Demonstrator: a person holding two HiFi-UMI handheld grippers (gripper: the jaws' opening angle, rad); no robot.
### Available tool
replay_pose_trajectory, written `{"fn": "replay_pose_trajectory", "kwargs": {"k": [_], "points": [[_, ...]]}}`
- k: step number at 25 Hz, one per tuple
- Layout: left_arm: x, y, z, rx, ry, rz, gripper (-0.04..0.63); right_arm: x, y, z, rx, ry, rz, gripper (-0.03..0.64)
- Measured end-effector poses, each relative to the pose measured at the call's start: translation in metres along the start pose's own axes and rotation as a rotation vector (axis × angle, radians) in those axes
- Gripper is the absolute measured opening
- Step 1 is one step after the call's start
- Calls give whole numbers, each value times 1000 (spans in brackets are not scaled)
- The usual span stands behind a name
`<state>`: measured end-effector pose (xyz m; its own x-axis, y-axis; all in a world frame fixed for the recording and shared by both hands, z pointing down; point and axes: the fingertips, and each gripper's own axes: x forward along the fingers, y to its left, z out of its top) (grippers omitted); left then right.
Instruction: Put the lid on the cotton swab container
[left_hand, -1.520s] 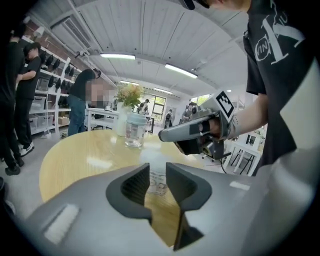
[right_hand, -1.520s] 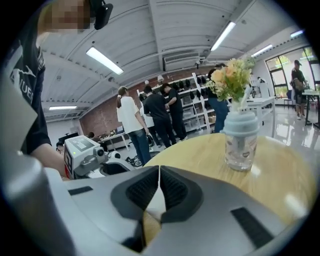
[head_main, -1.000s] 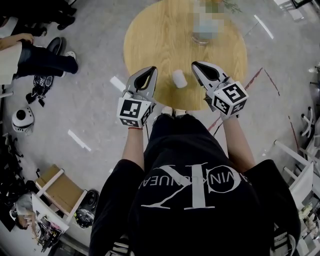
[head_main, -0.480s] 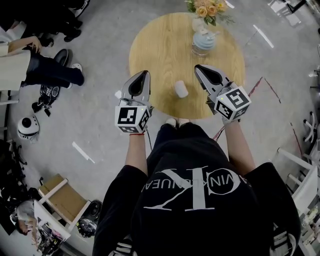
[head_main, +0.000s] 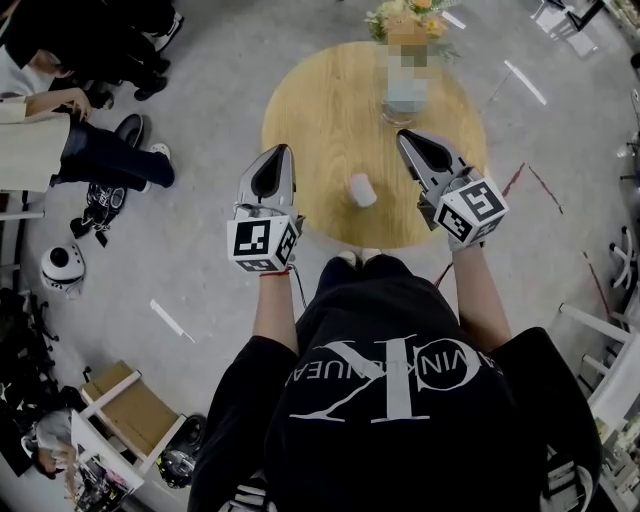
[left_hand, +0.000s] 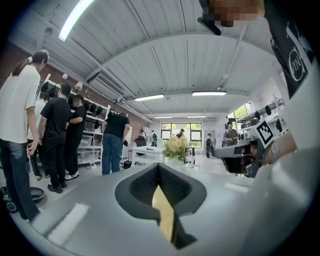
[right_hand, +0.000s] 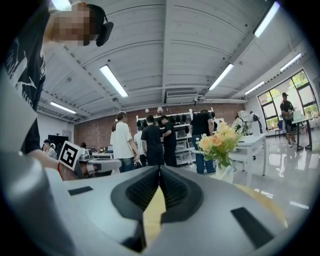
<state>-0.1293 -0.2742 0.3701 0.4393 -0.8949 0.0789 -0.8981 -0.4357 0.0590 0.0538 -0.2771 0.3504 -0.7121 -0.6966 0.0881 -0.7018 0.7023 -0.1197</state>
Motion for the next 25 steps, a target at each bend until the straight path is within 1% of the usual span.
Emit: {"fn": "replay_pose_trajectory", "kwargs": {"k": [10, 18, 25], "points": [[5, 7, 19, 4, -39, 10, 11, 1, -3, 23, -26, -54, -2, 18], [10, 14, 39, 11, -86, 22, 11, 6, -6, 41, -46, -90, 1, 18], [10, 25, 53, 14, -122, 55, 11, 9, -7, 54, -69, -122, 11, 18]]}}
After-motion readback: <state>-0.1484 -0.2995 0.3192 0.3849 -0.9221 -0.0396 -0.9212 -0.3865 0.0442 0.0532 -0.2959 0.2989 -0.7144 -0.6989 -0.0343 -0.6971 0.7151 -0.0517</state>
